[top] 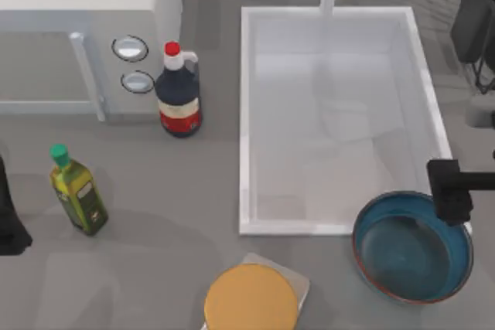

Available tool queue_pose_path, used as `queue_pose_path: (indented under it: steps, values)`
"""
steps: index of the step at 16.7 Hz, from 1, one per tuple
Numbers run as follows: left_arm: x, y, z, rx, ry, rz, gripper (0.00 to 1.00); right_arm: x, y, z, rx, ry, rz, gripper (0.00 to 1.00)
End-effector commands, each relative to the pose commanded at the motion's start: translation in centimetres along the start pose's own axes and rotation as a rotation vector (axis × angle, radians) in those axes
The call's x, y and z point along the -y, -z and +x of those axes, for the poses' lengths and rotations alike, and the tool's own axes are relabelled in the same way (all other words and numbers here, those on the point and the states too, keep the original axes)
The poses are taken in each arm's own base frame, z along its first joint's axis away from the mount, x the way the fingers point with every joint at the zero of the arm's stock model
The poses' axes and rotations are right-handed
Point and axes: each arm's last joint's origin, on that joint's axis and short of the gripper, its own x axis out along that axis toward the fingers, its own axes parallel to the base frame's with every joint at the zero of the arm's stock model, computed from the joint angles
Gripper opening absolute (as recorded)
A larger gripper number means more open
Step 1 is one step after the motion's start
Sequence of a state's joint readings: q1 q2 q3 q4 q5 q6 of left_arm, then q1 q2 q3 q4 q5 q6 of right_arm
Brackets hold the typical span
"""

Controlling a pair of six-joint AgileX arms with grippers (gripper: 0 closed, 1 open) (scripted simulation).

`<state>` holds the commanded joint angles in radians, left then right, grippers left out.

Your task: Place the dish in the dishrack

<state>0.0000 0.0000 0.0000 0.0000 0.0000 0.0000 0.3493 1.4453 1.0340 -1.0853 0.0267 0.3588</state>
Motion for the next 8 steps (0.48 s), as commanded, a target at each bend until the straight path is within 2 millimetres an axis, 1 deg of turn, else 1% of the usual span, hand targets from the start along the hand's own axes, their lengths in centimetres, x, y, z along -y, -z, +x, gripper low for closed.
queue_pose_path:
  steps: [2, 5, 8]
  values:
    - [0.0, 0.0, 0.0, 0.0, 0.0, 0.0, 1.0, -0.1, -0.2, 1.9, 0.0, 0.0, -0.001, 1.0]
    - [0.0, 0.0, 0.0, 0.0, 0.0, 0.0, 1.0, -0.2, -0.5, 5.4, 0.017, -0.006, 0.0, 1.0]
    - [0.0, 0.0, 0.0, 0.0, 0.0, 0.0, 1.0, -0.1, -0.1, 8.2, 0.01, -0.004, 0.0, 1.0]
